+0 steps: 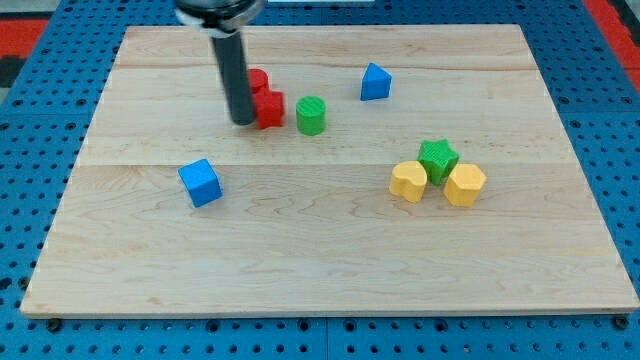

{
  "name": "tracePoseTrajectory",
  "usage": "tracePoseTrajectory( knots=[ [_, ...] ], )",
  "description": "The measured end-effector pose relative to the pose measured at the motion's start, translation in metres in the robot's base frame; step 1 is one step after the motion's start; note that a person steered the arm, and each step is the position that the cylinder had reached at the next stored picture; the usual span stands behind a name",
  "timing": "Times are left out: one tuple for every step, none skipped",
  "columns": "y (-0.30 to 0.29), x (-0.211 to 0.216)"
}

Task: Push the green circle into the yellow heart

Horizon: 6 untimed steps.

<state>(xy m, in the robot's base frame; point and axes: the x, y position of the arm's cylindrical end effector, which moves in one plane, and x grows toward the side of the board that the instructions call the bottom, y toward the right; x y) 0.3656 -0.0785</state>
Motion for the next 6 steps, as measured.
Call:
tracePoseTrajectory(
  knots=[
    [0.075,0.0],
    [0.092,0.023],
    [0.053,0.021],
    [0.045,0.003],
    [0.125,-0.007],
    [0.166,0.018]
  ],
)
